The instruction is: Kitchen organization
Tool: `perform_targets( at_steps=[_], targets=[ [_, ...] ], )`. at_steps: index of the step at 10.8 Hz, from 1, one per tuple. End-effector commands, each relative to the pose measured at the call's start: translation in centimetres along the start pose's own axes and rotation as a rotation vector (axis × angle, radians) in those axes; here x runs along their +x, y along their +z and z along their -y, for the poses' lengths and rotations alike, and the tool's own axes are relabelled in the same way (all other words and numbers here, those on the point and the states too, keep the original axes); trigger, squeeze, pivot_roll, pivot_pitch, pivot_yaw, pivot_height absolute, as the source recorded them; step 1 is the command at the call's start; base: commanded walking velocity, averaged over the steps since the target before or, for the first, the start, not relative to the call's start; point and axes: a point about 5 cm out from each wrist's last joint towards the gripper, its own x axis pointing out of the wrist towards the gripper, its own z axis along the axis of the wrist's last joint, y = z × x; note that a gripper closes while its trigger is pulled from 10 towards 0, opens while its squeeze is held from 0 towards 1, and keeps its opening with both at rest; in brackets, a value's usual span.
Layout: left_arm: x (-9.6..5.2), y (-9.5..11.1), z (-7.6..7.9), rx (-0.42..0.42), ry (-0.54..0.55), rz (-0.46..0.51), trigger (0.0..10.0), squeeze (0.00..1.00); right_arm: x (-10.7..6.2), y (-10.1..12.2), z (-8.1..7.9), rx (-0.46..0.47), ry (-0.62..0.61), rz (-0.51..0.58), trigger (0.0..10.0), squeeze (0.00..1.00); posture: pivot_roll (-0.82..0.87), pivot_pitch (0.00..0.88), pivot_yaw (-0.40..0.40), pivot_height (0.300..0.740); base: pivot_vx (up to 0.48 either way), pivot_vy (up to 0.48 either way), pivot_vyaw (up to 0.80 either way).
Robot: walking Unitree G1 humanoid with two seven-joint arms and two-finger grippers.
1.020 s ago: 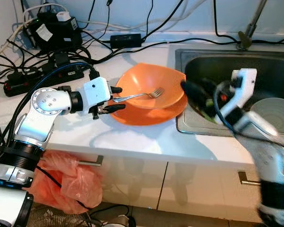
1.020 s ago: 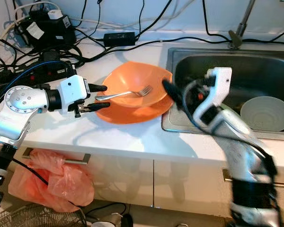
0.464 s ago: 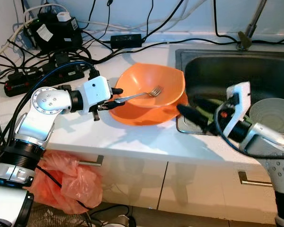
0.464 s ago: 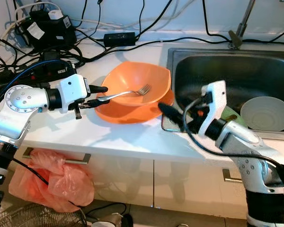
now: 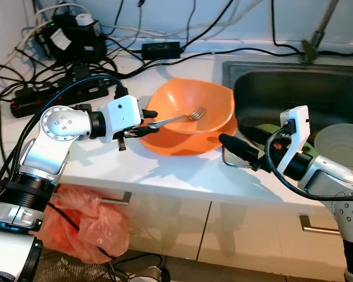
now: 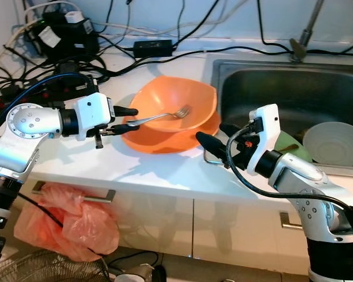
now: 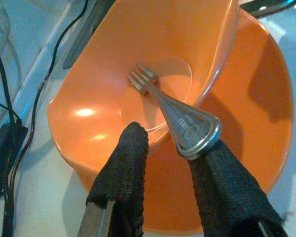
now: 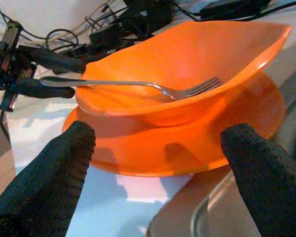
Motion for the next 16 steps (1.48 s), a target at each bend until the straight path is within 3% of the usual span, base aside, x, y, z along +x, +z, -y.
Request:
perform_targets(
  at_steps=[1, 2, 3, 5, 6, 9, 10, 11, 12, 16],
  targets=[
    [-0.1, 0.3, 0.2, 0.021, -0.027, -0.001, 10.0, 0.0, 0.0, 0.1, -0.4, -0.008, 0.026, -0.003, 10.0, 0.0, 0.1, 0.052, 0.103, 0.74, 0.0, 0.0, 0.0],
    [0.1, 0.6, -0.1, -0.003, 0.011, 0.033, 10.0, 0.74, 0.1, 0.1, -0.4, -0.009, 0.027, -0.003, 10.0, 0.0, 0.1, 0.05, 0.104, 0.74, 0.0, 0.0, 0.0],
    [0.1, 0.9, -0.2, -0.021, 0.013, 0.051, 10.0, 1.0, 0.1, 0.1, -0.4, -0.01, 0.028, -0.003, 10.0, 0.0, 0.1, 0.05, 0.104, 0.74, 0.0, 0.0, 0.0],
    [0.2, 1.1, 0.0, -0.009, -0.009, 0.056, 10.0, 1.0, 0.1, 0.0, -0.4, -0.01, 0.027, -0.004, 10.0, 0.0, 0.1, 0.049, 0.106, 0.74, 0.0, 0.0, 0.0],
    [0.5, 1.0, 0.7, 0.002, -0.05, 0.049, 10.0, 0.0, 0.1, 0.0, -0.4, -0.009, 0.026, -0.004, 10.0, 0.0, 0.1, 0.052, 0.107, 0.74, 0.0, 0.0, 0.0],
    [1.1, 0.9, 1.5, -0.003, -0.081, 0.048, 10.0, 0.0, 0.2, -0.1, -0.4, -0.009, 0.025, -0.003, 10.0, 0.0, 0.1, 0.052, 0.107, 0.74, 0.0, 0.0, 0.0],
    [1.2, 0.9, 1.5, -0.011, -0.081, 0.058, 8.3, 0.0, 0.2, -0.1, -0.4, -0.009, 0.023, -0.002, 10.0, 0.0, 0.1, 0.052, 0.109, 0.74, 0.0, 0.0, 0.0],
    [1.2, 0.9, 1.5, -0.016, -0.078, 0.064, 3.6, 0.0, 0.2, -0.1, -0.4, -0.008, 0.022, 0.0, 10.0, 0.0, 0.1, 0.053, 0.109, 0.74, 0.0, 0.0, 0.0],
    [1.2, 1.0, 1.4, -0.018, -0.068, 0.071, 3.2, 0.0, 0.2, -0.2, -0.3, -0.007, 0.018, -0.001, 10.0, 0.0, 0.1, 0.053, 0.11, 0.74, 0.0, 0.0, 0.0],
    [1.3, 1.1, 1.2, -0.022, -0.046, 0.083, 0.0, 0.0, 0.2, -0.4, -0.3, -0.004, 0.012, -0.004, 10.0, 0.0, 0.1, 0.054, 0.11, 0.74, 0.0, 0.0, 0.0]
  ],
)
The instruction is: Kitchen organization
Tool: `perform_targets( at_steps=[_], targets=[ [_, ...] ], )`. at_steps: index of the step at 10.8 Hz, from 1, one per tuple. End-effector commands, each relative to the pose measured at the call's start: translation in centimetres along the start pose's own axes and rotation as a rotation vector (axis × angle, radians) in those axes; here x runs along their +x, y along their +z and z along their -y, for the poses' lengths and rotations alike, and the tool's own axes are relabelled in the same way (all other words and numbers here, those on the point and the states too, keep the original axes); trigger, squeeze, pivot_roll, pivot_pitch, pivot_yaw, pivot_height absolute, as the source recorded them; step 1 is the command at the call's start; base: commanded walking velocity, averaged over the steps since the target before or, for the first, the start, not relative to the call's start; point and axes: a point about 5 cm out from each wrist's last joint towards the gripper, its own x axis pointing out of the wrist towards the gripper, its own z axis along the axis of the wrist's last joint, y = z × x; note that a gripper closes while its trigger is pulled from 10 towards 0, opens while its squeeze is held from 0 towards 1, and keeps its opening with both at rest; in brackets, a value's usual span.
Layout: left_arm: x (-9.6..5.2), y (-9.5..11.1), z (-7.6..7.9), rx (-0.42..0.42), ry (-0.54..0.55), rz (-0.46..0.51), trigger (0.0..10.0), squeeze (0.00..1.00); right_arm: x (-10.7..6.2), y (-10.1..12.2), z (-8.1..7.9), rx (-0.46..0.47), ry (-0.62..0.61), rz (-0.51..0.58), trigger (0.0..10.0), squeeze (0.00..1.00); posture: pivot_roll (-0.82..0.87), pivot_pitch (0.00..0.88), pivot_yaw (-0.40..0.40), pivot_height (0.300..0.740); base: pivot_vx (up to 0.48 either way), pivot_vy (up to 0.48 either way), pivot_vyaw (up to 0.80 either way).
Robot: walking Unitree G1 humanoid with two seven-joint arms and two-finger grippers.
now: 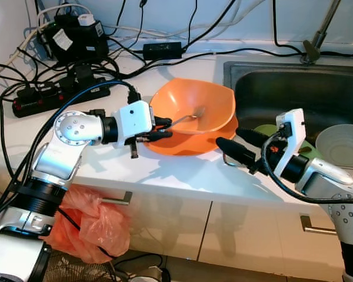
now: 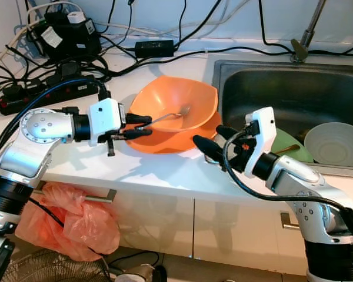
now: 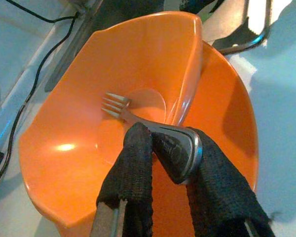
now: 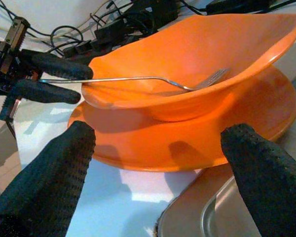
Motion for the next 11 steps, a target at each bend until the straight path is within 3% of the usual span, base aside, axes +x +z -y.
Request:
perform_targets(
  at_steps=[1, 6, 11],
  targets=[
    [-0.2, 0.2, -0.2, 0.006, 0.005, 0.007, 0.0, 0.0, 0.1, 0.0, -0.1, -0.009, -0.004, 0.004, 10.0, 0.0, 0.1, 0.054, 0.109, 0.74, 0.0, 0.0, 0.0],
    [-0.4, 0.4, -1.1, 0.022, 0.069, 0.013, 0.0, 0.0, 0.1, -0.1, 0.0, -0.009, -0.008, 0.002, 10.0, 0.0, 0.1, 0.055, 0.107, 0.74, 0.0, 0.0, 0.0],
    [-1.3, 0.7, -4.7, 0.006, 0.426, 0.055, 0.0, 0.0, 0.3, 0.3, 0.3, 0.005, -0.046, 0.046, 10.0, 0.0, 0.09, 0.055, 0.107, 0.74, 0.0, 0.0, 0.0]
  ],
)
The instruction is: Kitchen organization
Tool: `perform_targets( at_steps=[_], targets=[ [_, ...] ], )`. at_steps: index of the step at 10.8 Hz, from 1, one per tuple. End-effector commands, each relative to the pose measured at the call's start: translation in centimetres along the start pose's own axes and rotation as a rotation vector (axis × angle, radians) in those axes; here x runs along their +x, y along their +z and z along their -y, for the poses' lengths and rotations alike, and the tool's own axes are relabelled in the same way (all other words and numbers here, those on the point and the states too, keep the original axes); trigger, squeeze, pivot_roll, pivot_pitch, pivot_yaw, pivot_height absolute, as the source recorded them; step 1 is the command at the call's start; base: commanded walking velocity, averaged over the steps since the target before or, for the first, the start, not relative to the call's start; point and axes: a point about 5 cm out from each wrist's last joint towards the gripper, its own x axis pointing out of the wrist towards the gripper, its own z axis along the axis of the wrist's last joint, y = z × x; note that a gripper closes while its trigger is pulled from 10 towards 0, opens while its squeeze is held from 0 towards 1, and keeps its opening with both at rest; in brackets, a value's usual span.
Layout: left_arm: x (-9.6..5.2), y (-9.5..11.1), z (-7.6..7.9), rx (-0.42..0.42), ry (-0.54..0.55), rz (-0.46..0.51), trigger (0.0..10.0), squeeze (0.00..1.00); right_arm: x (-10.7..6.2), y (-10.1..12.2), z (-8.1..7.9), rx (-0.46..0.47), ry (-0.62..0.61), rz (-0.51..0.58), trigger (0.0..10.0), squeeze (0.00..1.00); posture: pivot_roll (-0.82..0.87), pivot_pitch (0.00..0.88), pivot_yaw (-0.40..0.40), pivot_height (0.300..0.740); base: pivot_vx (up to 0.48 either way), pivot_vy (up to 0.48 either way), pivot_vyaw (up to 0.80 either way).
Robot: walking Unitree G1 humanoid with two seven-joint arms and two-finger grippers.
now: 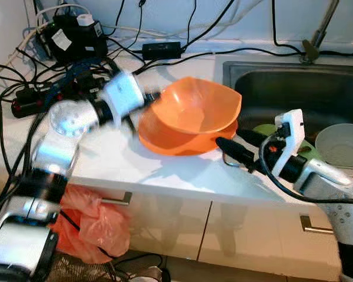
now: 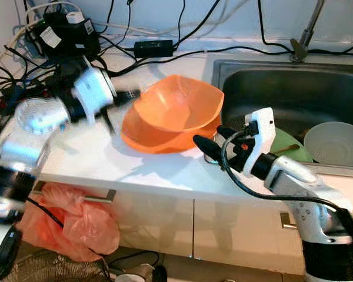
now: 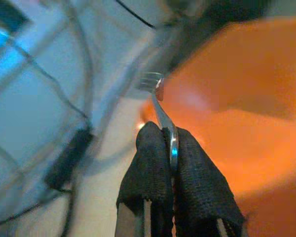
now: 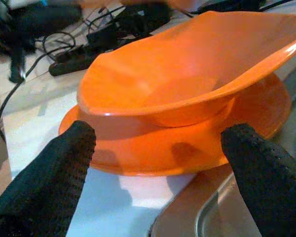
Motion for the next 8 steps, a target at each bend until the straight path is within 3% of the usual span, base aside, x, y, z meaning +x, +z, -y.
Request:
perform_targets(
  at_steps=[1, 4, 5, 6, 7, 8],
  targets=[
    [0.2, 0.9, -1.0, -0.038, 0.076, 0.052, 0.0, 0.0, 0.1, 0.8, 0.3, -0.006, -0.024, 0.042, 10.0, 0.0, 0.1, 0.054, 0.107, 0.74, 0.0, 0.0, 0.0],
    [1.6, 2.9, -1.0, -0.414, 0.236, 0.289, 0.0, 0.0, 0.5, 1.7, 0.8, 0.038, -0.09, 0.151, 10.0, 0.0, 0.1, 0.049, 0.11, 0.74, 0.0, 0.0, 0.0],
    [2.4, 3.1, 0.1, -0.579, 0.239, 0.341, 0.0, 0.0, 0.8, 2.4, 1.5, 0.089, -0.159, 0.238, 10.0, 0.0, 0.1, 0.046, 0.108, 0.74, 0.0, 0.0, 0.0],
    [2.9, 3.0, 1.0, -0.65, 0.231, 0.348, 0.0, 0.0, 0.9, 2.8, 1.7, 0.113, -0.169, 0.273, 10.0, 0.19, 0.1, 0.045, 0.107, 0.74, 0.0, 0.0, 0.0],
    [3.0, 3.0, 1.4, -0.695, 0.22, 0.353, 0.0, 0.0, 0.9, 3.0, 1.6, 0.113, -0.162, 0.279, 10.0, 1.0, 0.1, 0.045, 0.107, 0.74, 0.0, 0.0, 0.0],
    [3.5, 3.1, 2.4, -0.779, 0.178, 0.363, 0.0, 0.0, 1.0, 3.1, 1.4, 0.117, -0.151, 0.29, 10.0, 1.0, 0.1, 0.044, 0.106, 0.74, 0.0, 0.0, 0.0]
  ],
)
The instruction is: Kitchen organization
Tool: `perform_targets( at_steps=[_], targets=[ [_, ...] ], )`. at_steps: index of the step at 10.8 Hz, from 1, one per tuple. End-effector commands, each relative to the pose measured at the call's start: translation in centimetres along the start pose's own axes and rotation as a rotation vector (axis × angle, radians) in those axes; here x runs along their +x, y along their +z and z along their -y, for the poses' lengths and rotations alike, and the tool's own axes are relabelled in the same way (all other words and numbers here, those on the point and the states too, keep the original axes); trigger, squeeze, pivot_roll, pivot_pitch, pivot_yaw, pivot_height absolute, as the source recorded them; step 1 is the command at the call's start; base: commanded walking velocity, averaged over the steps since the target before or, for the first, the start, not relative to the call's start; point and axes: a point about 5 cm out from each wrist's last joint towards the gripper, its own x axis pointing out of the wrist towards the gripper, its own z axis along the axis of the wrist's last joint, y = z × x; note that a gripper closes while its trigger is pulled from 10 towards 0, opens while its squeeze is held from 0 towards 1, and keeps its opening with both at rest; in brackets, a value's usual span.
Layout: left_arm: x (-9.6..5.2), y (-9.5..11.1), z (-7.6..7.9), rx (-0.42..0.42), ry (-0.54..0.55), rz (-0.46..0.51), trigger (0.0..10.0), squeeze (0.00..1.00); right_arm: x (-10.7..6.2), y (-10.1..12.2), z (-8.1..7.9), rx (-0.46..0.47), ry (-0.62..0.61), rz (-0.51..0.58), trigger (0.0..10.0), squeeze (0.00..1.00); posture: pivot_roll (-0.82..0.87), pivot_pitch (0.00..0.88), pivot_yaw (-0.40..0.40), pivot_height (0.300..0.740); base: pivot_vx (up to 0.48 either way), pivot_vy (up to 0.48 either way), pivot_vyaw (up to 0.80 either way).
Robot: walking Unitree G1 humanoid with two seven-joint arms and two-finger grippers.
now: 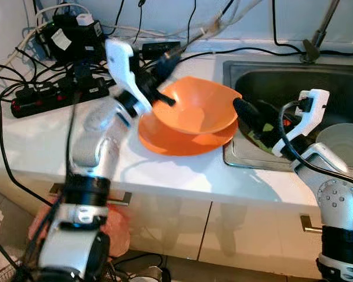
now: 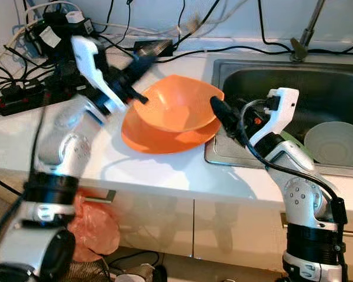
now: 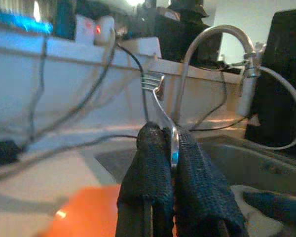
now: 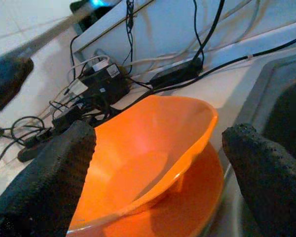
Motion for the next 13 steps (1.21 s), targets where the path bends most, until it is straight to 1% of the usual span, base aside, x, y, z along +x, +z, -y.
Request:
perform_targets(
  at_steps=[1, 2, 3, 4, 5, 8, 11, 13],
  targets=[
    [0.0, 0.2, 0.6, -0.044, -0.026, 0.0, 0.0, 0.0, 0.2, 0.3, -0.3, 0.01, 0.006, 0.028, 10.0, 1.0, 0.1, 0.042, 0.105, 0.74, 0.0, 0.0, 0.0],
    [-0.1, -0.4, 1.4, -0.061, -0.062, -0.022, 0.0, 0.0, 0.5, 0.3, -0.3, 0.03, -0.005, 0.042, 10.0, 1.0, 0.09, 0.042, 0.104, 0.74, 0.0, 0.0, 0.0],
    [-0.2, -0.7, 1.6, -0.102, -0.08, -0.032, 0.0, 0.0, 1.1, 0.4, -0.6, 0.094, 0.004, 0.072, 10.0, 0.0, 0.09, 0.04, 0.098, 0.74, 0.0, 0.0, 0.0],
    [-0.2, -1.0, 2.0, -0.165, -0.111, -0.044, 0.0, 0.0, 1.7, 0.5, -1.1, 0.143, 0.021, 0.097, 10.0, 0.0, 0.09, 0.039, 0.095, 0.74, 0.0, 0.0, 0.0],
    [-0.3, -1.5, 2.8, -0.195, -0.161, -0.068, 0.0, 0.0, 2.2, 0.5, -1.5, 0.161, 0.04, 0.102, 10.0, 0.0, 0.09, 0.041, 0.09, 0.74, 0.0, 0.0, 0.0],
    [-0.8, -2.3, 4.7, -0.304, -0.287, -0.113, 0.0, 0.0, 2.8, 0.6, -1.9, 0.202, 0.059, 0.11, 10.0, 0.0, 0.09, 0.047, 0.079, 0.74, 0.0, 0.0, 0.0],
    [-1.2, -2.4, 5.3, -0.318, -0.307, -0.126, 0.0, 0.0, 2.9, 0.8, -2.0, 0.22, 0.067, 0.121, 10.0, 0.0, 0.08, 0.051, 0.075, 0.74, 0.0, 0.0, 0.0],
    [-1.1, -1.9, 5.1, -0.323, -0.276, -0.111, 0.0, 0.0, 2.9, 0.8, -2.1, 0.222, 0.072, 0.122, 10.0, 0.0, 0.08, 0.055, 0.072, 0.74, 0.0, 0.0, 0.0]
  ],
)
